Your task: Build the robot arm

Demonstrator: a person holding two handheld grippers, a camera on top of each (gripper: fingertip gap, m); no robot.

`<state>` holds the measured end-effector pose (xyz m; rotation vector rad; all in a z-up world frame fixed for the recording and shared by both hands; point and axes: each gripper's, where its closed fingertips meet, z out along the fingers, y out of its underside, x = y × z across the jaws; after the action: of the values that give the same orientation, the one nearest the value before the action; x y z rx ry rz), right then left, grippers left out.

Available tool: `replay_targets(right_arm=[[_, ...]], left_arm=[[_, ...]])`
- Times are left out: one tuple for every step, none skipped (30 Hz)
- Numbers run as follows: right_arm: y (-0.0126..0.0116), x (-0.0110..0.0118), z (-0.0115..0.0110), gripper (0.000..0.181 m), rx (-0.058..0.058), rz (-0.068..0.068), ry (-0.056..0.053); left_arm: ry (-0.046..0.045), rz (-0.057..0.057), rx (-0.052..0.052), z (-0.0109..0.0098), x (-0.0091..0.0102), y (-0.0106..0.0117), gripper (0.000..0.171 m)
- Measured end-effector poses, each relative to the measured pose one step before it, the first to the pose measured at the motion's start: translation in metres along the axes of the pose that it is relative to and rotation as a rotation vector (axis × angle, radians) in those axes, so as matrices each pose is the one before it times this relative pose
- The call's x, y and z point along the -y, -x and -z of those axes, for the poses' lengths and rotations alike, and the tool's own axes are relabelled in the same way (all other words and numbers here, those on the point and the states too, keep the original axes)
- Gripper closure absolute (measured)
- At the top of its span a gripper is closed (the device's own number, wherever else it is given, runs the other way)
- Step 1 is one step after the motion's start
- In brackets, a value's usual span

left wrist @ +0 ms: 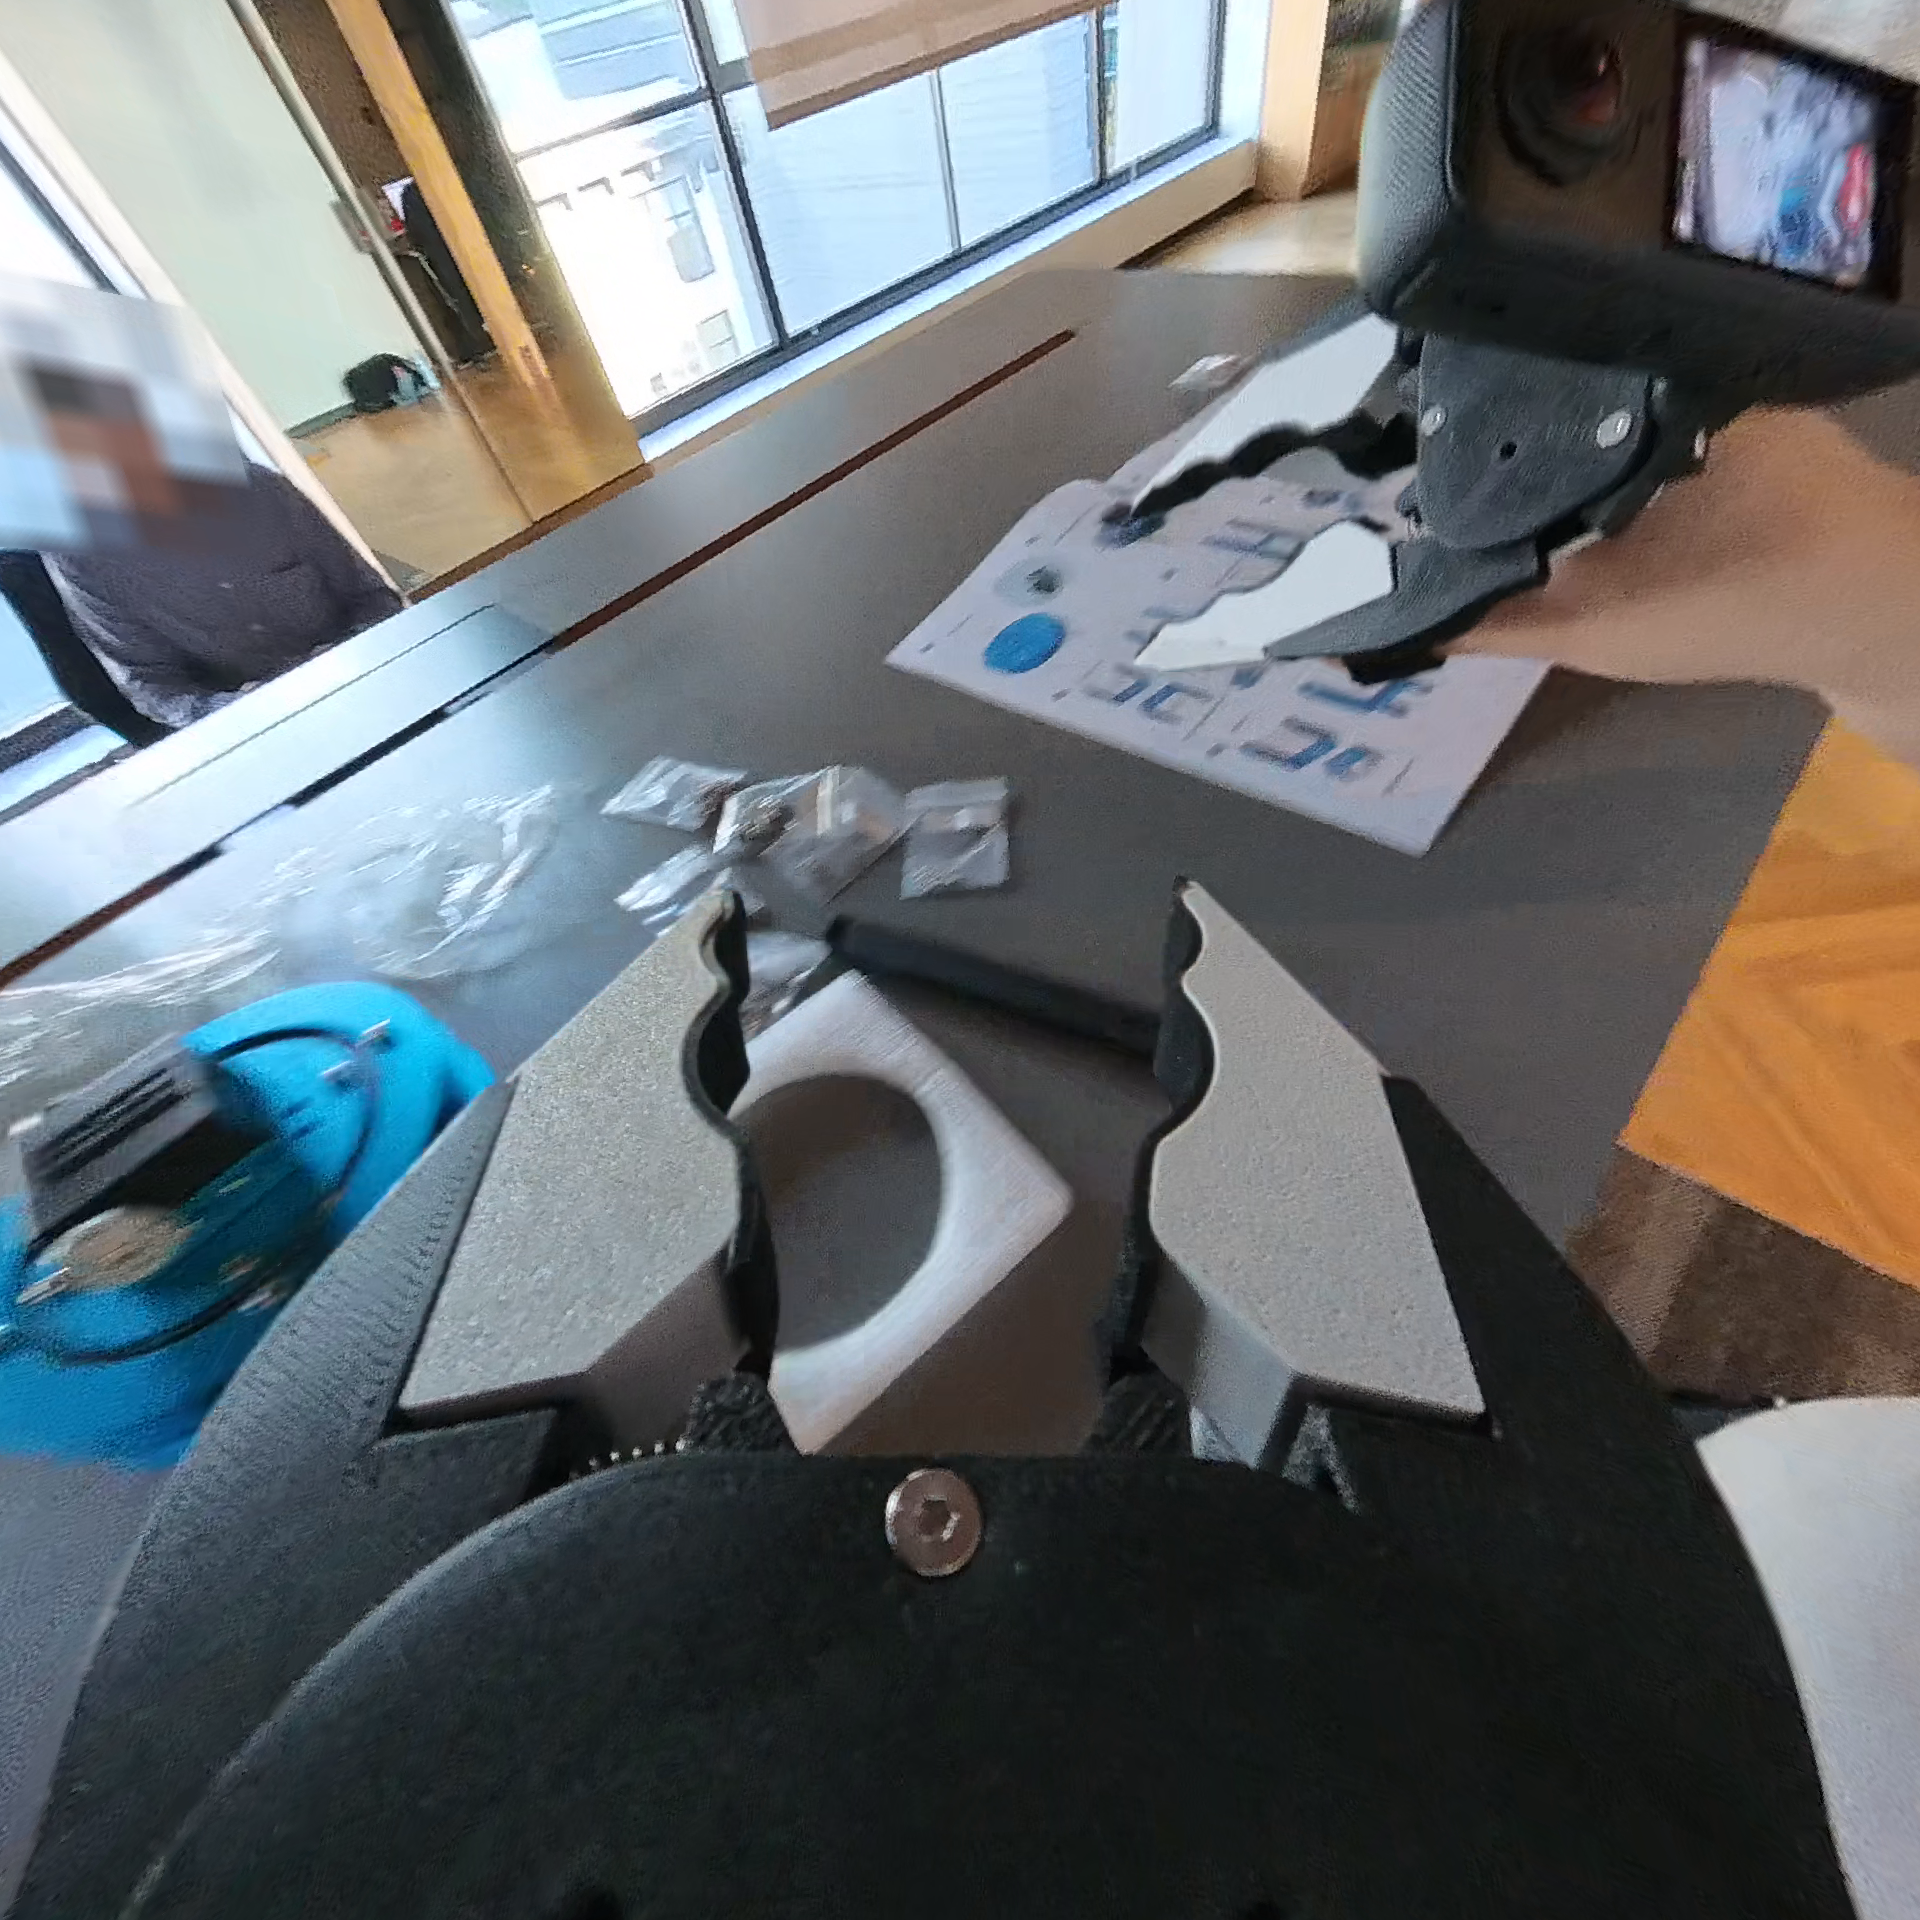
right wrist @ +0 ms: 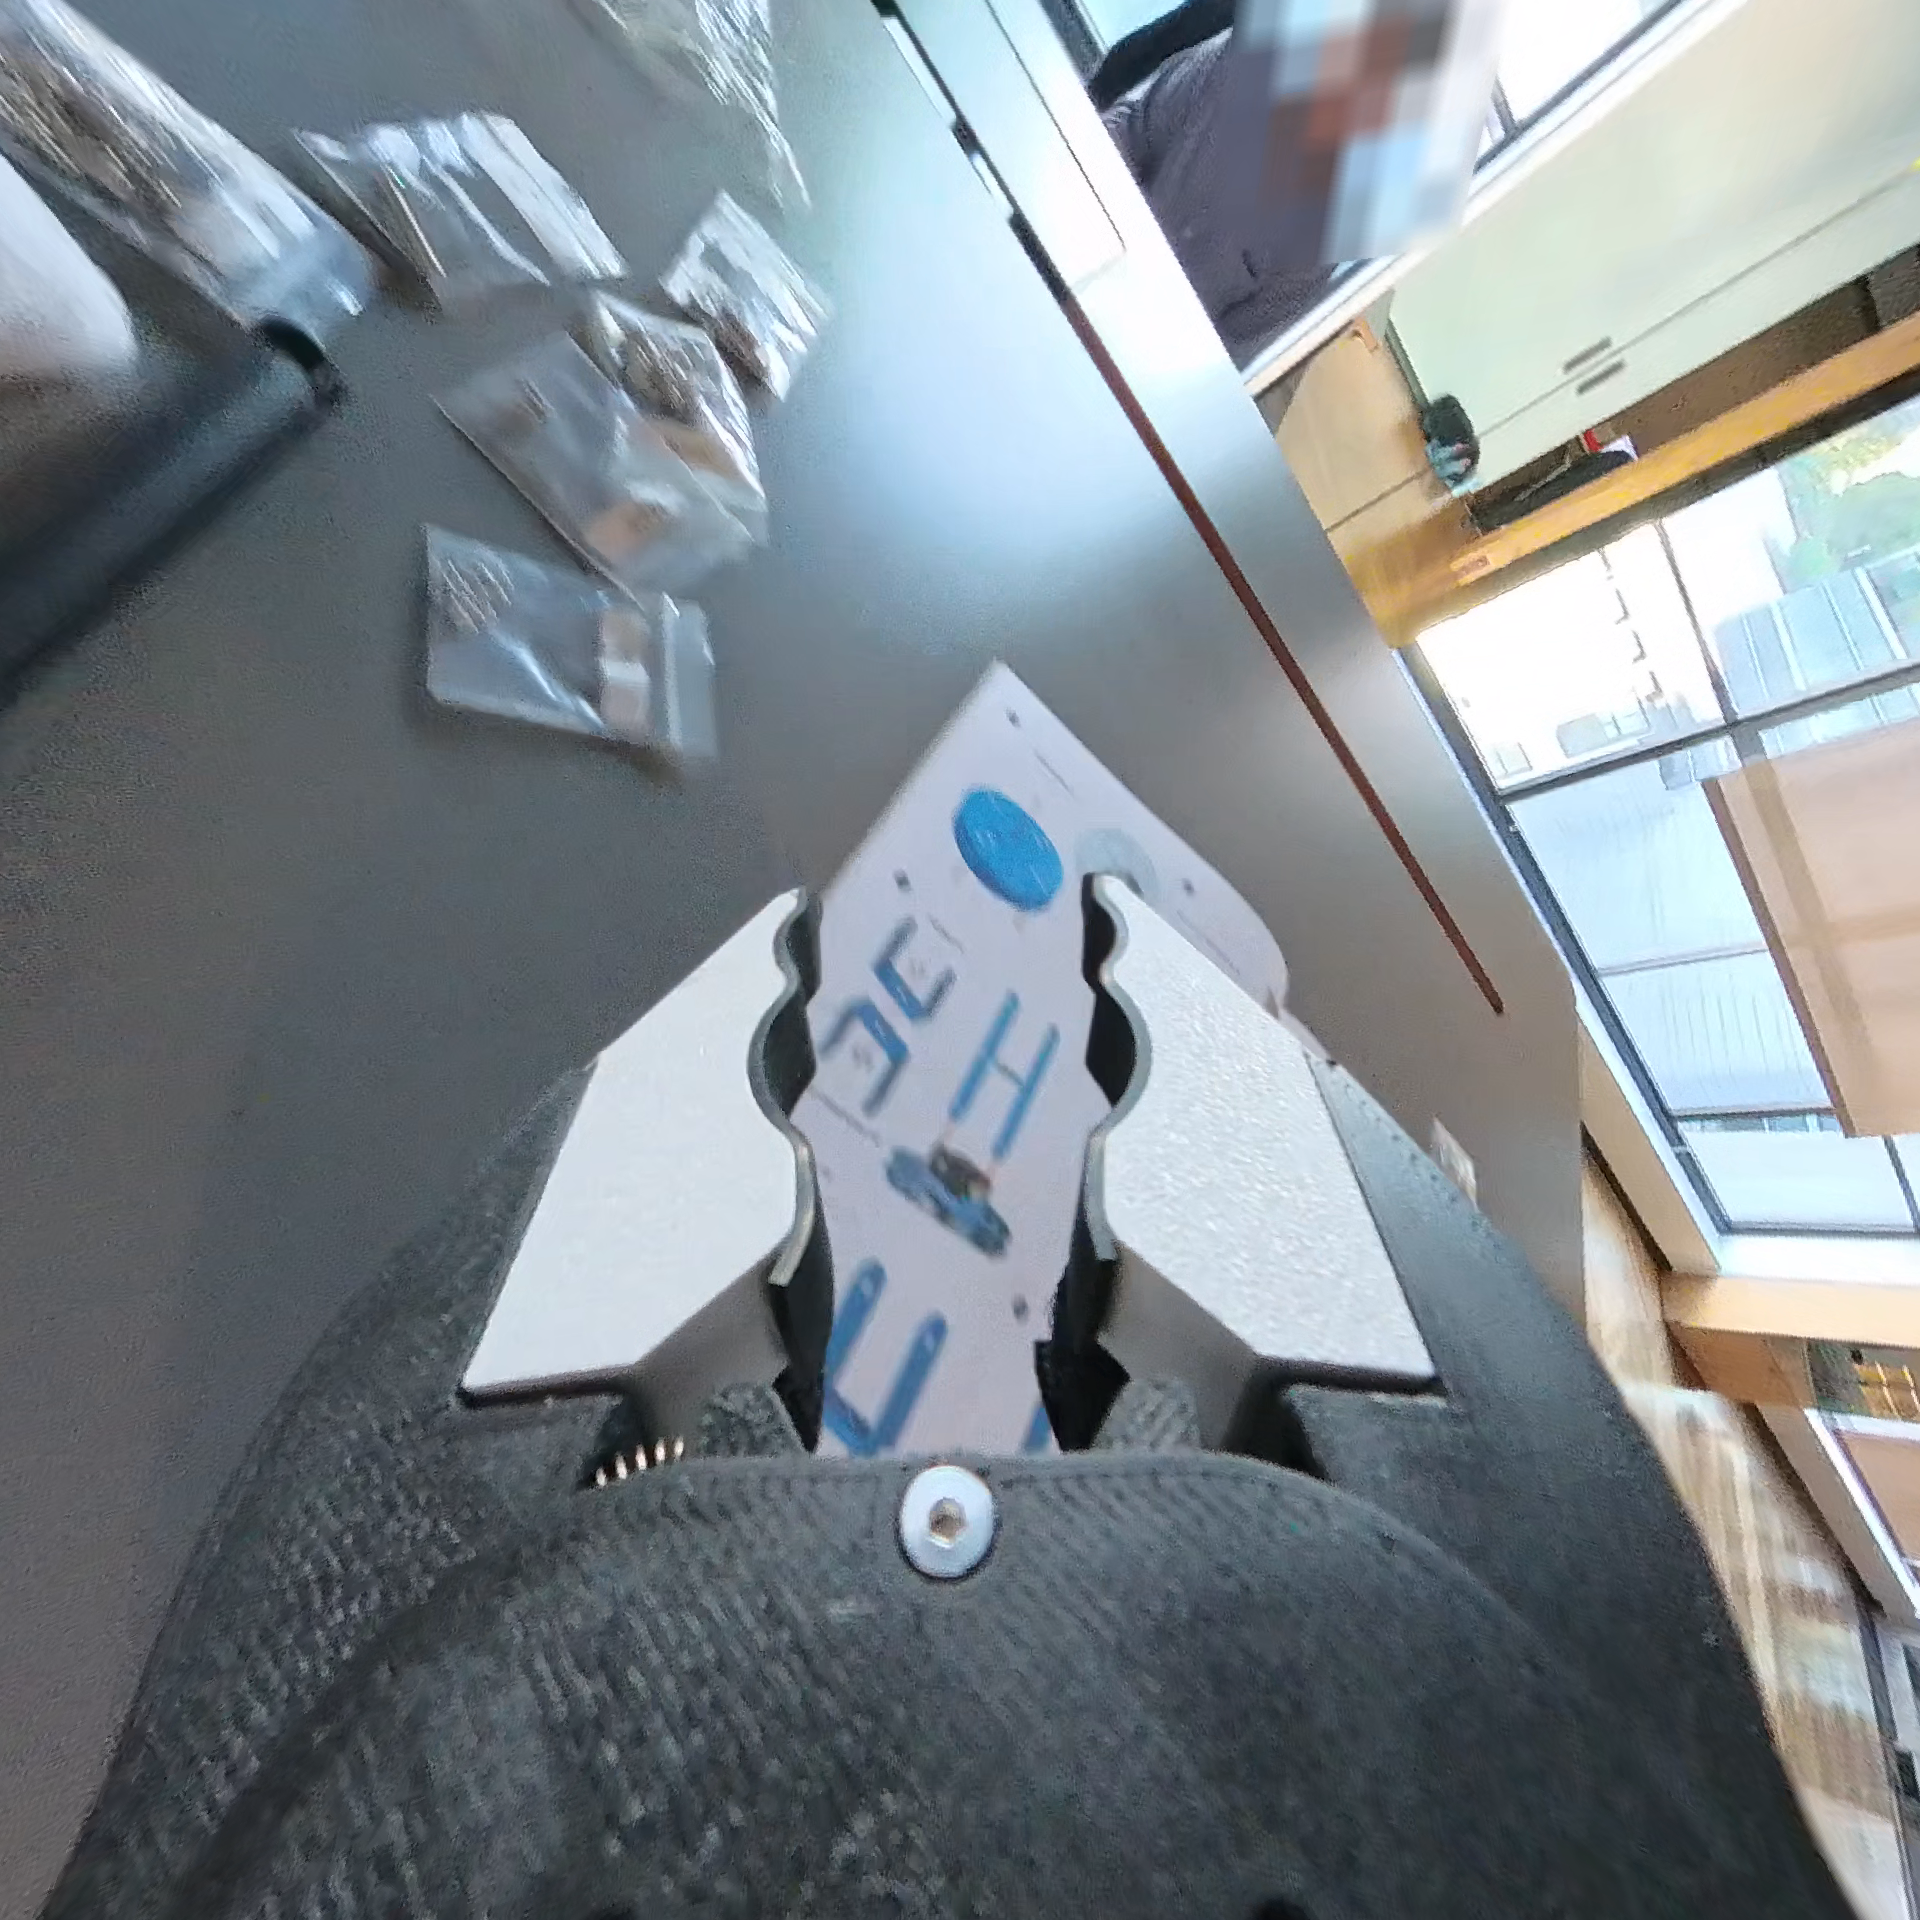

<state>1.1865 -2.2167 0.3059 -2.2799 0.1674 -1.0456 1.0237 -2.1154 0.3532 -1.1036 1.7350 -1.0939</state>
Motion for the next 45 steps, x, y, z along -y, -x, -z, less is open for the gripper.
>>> replay_targets(right_arm=[[-0.00605, -0.01231, 0.00699, 0.131, -0.0026, -0.0093, -0.0036], [-0.00514, -0.01163, 0.00755, 0.131, 0.0055, -0.0078, -0.0078], [-0.00581, -0.01230, 0.00761, 0.132, 0.0024, -0.0073, -0.0034], [-0.00613, -0.01352, 0.00767, 0.131, 0.0007, -0.0033, 0.0035], [-0.00537, -0.01429, 0.00738, 0.131, 0.0065, -0.0010, 0.0072], [-0.00499, -0.01359, 0.00722, 0.131, 0.0100, -0.0047, 0.0024], [-0.00490, -0.01281, 0.00722, 0.131, 0.0109, -0.0040, -0.0047], [-0.00520, -0.01258, 0.00727, 0.131, 0.0104, -0.0063, -0.0089], [-0.00479, -0.01257, 0.00725, 0.131, 0.0165, -0.0151, -0.0134], [-0.00434, -0.01232, 0.00719, 0.131, 0.0237, -0.0253, -0.0180], [-0.00420, -0.01200, 0.00711, 0.131, 0.0300, -0.0349, -0.0193], [-0.00426, -0.01169, 0.00744, 0.131, 0.0344, -0.0427, -0.0149], [-0.00417, -0.00998, 0.00803, 0.129, 0.0362, -0.0397, -0.0179], [-0.00565, -0.00778, 0.00863, 0.129, 0.0245, -0.0385, -0.0268], [-0.00604, -0.00590, 0.00858, 0.129, 0.0196, -0.0367, -0.0327], [-0.00361, -0.00456, 0.00816, 0.129, 0.0287, -0.0302, -0.0348], [-0.00265, -0.00451, 0.00728, 0.130, 0.0277, -0.0291, -0.0307], [-0.00219, -0.00442, 0.00602, 0.130, 0.0231, -0.0299, -0.0257], [0.00030, -0.00251, 0.00550, 0.130, 0.0289, -0.0198, -0.0318], [0.00211, -0.00076, 0.00535, 0.130, 0.0278, -0.0083, -0.0404], [0.00097, -0.00135, 0.00487, 0.130, 0.0129, -0.0057, -0.0307], [-0.00097, -0.00330, 0.00478, 0.131, -0.0009, -0.0073, -0.0111], [-0.00348, -0.00443, 0.00507, 0.132, -0.0128, -0.0051, -0.0005], [-0.00736, -0.00416, 0.00584, 0.133, -0.0294, -0.0018, -0.0013], [-0.00975, -0.00411, 0.00665, 0.133, -0.0360, 0.0026, -0.0012], [-0.00999, -0.00450, 0.00674, 0.134, -0.0276, 0.0076, 0.0047], [-0.01118, -0.00563, 0.00662, 0.135, -0.0263, 0.0044, 0.0149], [-0.01295, -0.00677, 0.00634, 0.135, -0.0310, 0.0007, 0.0227], [-0.01422, -0.00665, 0.00620, 0.134, -0.0344, -0.0023, 0.0199], [-0.01285, -0.00494, 0.00585, 0.135, -0.0264, -0.0079, 0.0073], [-0.01002, -0.00371, 0.00572, 0.135, -0.0115, -0.0167, -0.0004], [-0.00839, -0.00282, 0.00540, 0.136, -0.0071, -0.0270, -0.0030], [-0.00820, -0.00194, 0.00501, 0.137, -0.0132, -0.0351, -0.0081], [-0.00707, -0.00115, 0.00425, 0.139, -0.0120, -0.0328, -0.0123], [-0.00591, -0.00053, 0.00349, 0.140, -0.0122, -0.0294, -0.0152], [-0.00444, 0.00062, 0.00277, 0.142, -0.0107, -0.0275, -0.0200], [-0.00229, 0.00158, 0.00200, 0.144, -0.0038, -0.0244, -0.0227], [-0.00067, 0.00154, 0.00124, 0.146, 0.0008, -0.0243, -0.0200], [0.00027, 0.00071, 0.00024, 0.146, 0.0017, -0.0253, -0.0139], [0.00143, -0.00005, -0.00065, 0.147, 0.0063, -0.0183, -0.0084], [0.00183, -0.00100, -0.00147, 0.148, 0.0055, -0.0053, -0.0030], [0.00058, -0.00225, -0.00217, 0.148, -0.0060, 0.0070, 0.0035], [-0.00051, -0.00309, -0.00254, 0.148, -0.0172, 0.0152, 0.0084], [-0.00040, -0.00352, -0.00254, 0.149, -0.0222, 0.0215, 0.0081], [-0.00006, -0.00316, -0.00254, 0.149, -0.0239, 0.0253, 0.0042]], left_arm=[[-0.00359, 0.0138, -0.0080, -0.00894, 0.00685, -0.01403, 0.091], [-0.00371, 0.0095, -0.0007, -0.00828, 0.00664, -0.01358, 0.090], [-0.00297, 0.0063, 0.0087, -0.00743, 0.00607, -0.01261, 0.090], [-0.00493, 0.0086, 0.0130, -0.00633, 0.00604, -0.01196, 0.090], [-0.00996, 0.0174, 0.0061, -0.00505, 0.00603, -0.01289, 0.090], [-0.01573, 0.0270, 0.0002, -0.00356, 0.00579, -0.01332, 0.090], [-0.01614, 0.0315, 0.0064, -0.00187, 0.00411, -0.01142, 0.091], [-0.00447, 0.0301, 0.0238, 0.00032, 0.00071, -0.00752, 0.092], [-0.00005, 0.0250, 0.0446, 0.00321, -0.00130, -0.00238, 0.092], [-0.00459, 0.0214, 0.0600, 0.00643, -0.00162, 0.00228, 0.094], [-0.00233, 0.0225, 0.0684, 0.00918, -0.00264, 0.00656, 0.097], [0.00420, 0.0283, 0.0721, 0.01081, -0.00401, 0.01038, 0.101], [0.01062, 0.0328, 0.0622, 0.01147, -0.00500, 0.01159, 0.104], [0.01355, 0.0364, 0.0503, 0.01094, -0.00544, 0.01171, 0.106], [0.01327, 0.0374, 0.0383, 0.01002, -0.00541, 0.01084, 0.108], [0.01199, 0.0349, 0.0214, 0.00872, -0.00543, 0.00831, 0.112], [0.01035, 0.0333, 0.0054, 0.00694, -0.00580, 0.00529, 0.118], [0.01278, 0.0292, -0.0052, 0.00486, -0.00669, 0.00281, 0.123], [0.01897, 0.0234, -0.0084, 0.00272, -0.00810, 0.00126, 0.127], [0.02435, 0.0181, -0.0026, 0.00080, -0.00889, 0.00110, 0.127], [0.02521, 0.0094, 0.0061, -0.00036, -0.00899, 0.00179, 0.128], [0.02586, -0.0001, 0.0066, -0.00130, -0.00885, 0.00112, 0.130], [0.02540, -0.0042, 0.0031, -0.00154, -0.00840, 0.00006, 0.133], [0.01118, -0.0055, 0.0033, -0.00137, -0.00596, -0.00036, 0.136], [-0.00578, -0.0023, 0.0041, -0.00118, -0.00356, -0.00036, 0.138], [-0.00890, 0.0031, -0.0032, -0.00135, -0.00296, -0.00086, 0.140], [-0.00196, 0.0082, -0.0106, -0.00202, -0.00338, -0.00124, 0.140], [0.00403, 0.0114, -0.0148, -0.00272, -0.00378, -0.00096, 0.140], [0.00683, 0.0080, -0.0175, -0.00309, -0.00344, -0.00069, 0.140], [0.00620, 0.0033, -0.0136, -0.00306, -0.00247, 0.00012, 0.141], [0.00244, -0.0007, -0.0068, -0.00281, -0.00105, 0.00128, 0.143], [-0.00212, -0.0042, -0.0044, -0.00233, 0.00049, 0.00159, 0.143], [-0.00621, -0.0071, -0.0069, -0.00196, 0.00197, 0.00133, 0.143], [-0.01087, -0.0085, -0.0092, -0.00165, 0.00315, 0.00134, 0.144], [-0.01548, -0.0101, -0.0102, -0.00167, 0.00438, 0.00158, 0.145], [-0.01688, -0.0117, -0.0114, -0.00201, 0.00514, 0.00221, 0.146], [-0.01539, -0.0072, -0.0057, -0.00241, 0.00554, 0.00376, 0.149], [-0.01167, 0.0025, -0.0033, -0.00305, 0.00561, 0.00478, 0.149], [-0.00970, 0.0066, -0.0127, -0.00348, 0.00568, 0.00334, 0.149], [-0.00984, 0.0033, -0.0215, -0.00345, 0.00565, 0.00164, 0.150], [-0.01066, -0.0038, -0.0207, -0.00313, 0.00525, 0.00119, 0.152], [-0.01036, -0.0113, -0.0112, -0.00264, 0.00428, 0.00232, 0.155], [-0.00911, -0.0162, -0.0017, -0.00232, 0.00312, 0.00316, 0.157], [-0.00774, -0.0166, 0.0022, -0.00194, 0.00198, 0.00348, 0.158], [-0.00500, -0.0143, -0.0018, -0.00177, 0.00110, 0.00266, 0.163]])
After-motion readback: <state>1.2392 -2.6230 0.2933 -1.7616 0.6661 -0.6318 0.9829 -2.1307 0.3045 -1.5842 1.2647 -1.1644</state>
